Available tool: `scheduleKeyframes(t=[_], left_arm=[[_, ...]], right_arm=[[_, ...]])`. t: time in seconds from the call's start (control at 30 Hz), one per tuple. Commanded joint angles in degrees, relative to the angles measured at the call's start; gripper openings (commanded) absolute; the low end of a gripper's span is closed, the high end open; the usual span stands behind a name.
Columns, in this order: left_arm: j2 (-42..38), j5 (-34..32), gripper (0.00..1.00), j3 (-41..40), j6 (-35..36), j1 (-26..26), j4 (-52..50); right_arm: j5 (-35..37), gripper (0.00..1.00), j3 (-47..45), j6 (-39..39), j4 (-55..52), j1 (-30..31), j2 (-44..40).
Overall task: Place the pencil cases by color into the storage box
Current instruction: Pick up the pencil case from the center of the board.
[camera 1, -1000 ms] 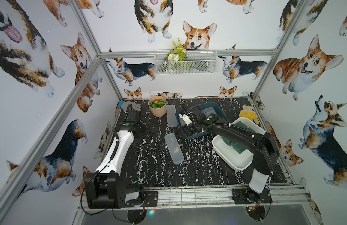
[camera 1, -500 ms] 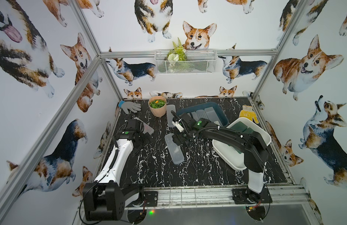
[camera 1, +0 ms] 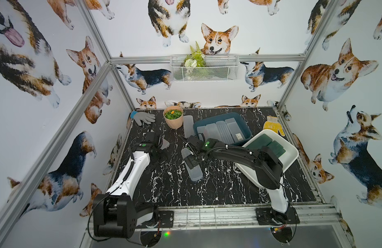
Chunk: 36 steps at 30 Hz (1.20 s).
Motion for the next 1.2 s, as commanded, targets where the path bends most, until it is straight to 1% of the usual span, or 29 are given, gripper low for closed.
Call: scheduleKeyframes(t=[0.0, 0.2, 0.37, 0.43, 0.57, 0.67, 0.77, 0.83, 0.93, 1.17], left_arm=[[0.93, -1.70, 1.00, 0.77, 0.44, -0.13, -0.85], [2.58, -1.08, 1.00, 2.10, 1.72, -0.73, 0.93], [2.08, 0.57, 1.00, 2.38, 6.24, -1.20, 3.98], [1.59, 3.30, 1.00, 1.59, 8.49, -1.18, 6.05], [1.37, 12.16, 1.00, -1.03, 10.20, -1.27, 11.89], [0.75, 15.80, 1.00, -2.84, 10.79, -1.27, 14.90], [0.42, 17.69, 0.99, -3.80, 11.80, -1.35, 15.89], [0.00, 18.46, 1.00, -3.86, 12.20, -1.45, 16.42], [-0.05, 20.05, 0.99, -6.40, 12.82, -1.84, 17.52], [-0.13, 19.37, 0.99, -6.54, 13.28, -2.28, 17.01]], right_arm=[[3.80, 0.94, 0.96, 7.80, -0.76, 0.27, 1.50], [2.93, 0.94, 0.64, 13.47, 0.90, 0.53, 3.12], [2.17, 0.94, -0.24, 15.82, 2.26, 0.51, 3.55], [1.75, 0.95, -0.27, 16.10, 2.42, 0.53, 3.60], [1.08, 0.95, -0.62, 16.42, 2.97, 0.53, 3.59], [0.61, 0.95, -0.67, 16.76, 2.99, 0.53, 3.82], [0.16, 0.95, -0.90, 16.89, 3.34, 0.58, 3.95], [-0.02, 0.95, -1.08, 17.07, 3.64, 0.62, 4.00], [-0.28, 0.95, -1.00, 17.34, 3.75, 0.60, 4.47], [-0.06, 0.95, -0.08, 17.75, 3.17, 0.71, 6.37]])
